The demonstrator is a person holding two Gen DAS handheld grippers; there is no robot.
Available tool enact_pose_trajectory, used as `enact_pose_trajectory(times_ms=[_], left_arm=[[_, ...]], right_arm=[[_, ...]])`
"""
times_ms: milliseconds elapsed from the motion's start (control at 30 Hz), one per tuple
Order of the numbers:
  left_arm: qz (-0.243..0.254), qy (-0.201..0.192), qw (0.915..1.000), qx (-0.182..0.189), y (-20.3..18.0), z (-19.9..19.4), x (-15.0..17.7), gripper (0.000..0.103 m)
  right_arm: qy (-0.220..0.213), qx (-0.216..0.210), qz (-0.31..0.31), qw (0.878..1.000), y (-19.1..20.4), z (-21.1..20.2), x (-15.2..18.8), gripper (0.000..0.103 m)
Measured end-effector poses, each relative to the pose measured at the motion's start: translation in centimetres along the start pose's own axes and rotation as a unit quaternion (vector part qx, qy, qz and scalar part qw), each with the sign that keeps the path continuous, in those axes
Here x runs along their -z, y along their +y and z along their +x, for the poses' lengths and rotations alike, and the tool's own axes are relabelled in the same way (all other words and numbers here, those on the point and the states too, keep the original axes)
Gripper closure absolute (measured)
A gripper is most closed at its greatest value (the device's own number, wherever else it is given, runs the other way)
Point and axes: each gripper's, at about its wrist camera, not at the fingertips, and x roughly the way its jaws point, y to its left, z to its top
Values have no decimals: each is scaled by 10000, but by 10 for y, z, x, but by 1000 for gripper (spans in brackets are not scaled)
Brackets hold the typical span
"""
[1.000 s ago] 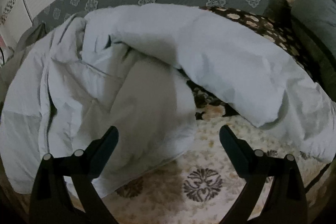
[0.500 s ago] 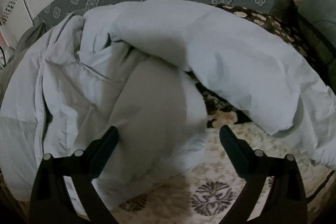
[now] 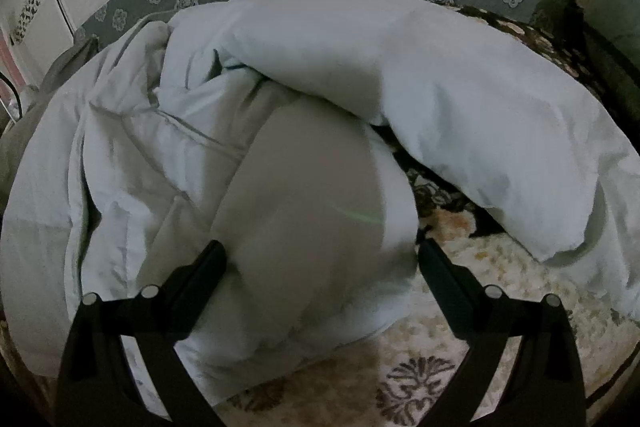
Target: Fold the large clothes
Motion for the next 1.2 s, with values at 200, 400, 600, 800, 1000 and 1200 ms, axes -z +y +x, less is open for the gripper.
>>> enact_pose_trajectory(times_ms=[200, 400, 600, 800, 1000, 1200], left_arm=[[861, 15, 9961, 192, -63, 46, 4, 3], [132, 132, 9967, 790, -57, 65, 4, 3], [147, 59, 9958, 904, -53, 53, -3, 32], [-600, -310, 9898, 1253, -9, 6, -26, 94], [-1528, -1292, 9647, 1710, 67, -105, -54, 96], [-1939, -1727, 9399, 2218, 144, -200, -39, 80]], right_arm=[[-37, 7, 97, 9999, 2, 6, 4, 3], [1, 216, 60, 9997, 9, 16, 4, 9], [-14, 88, -151, 9998, 20, 11, -8, 74], [-602, -311, 200, 9975, 26, -37, -32, 87], [-2120, -1091, 822, 9677, 32, -177, -57, 89], [-2264, -1394, 133, 9639, 34, -267, -32, 83]])
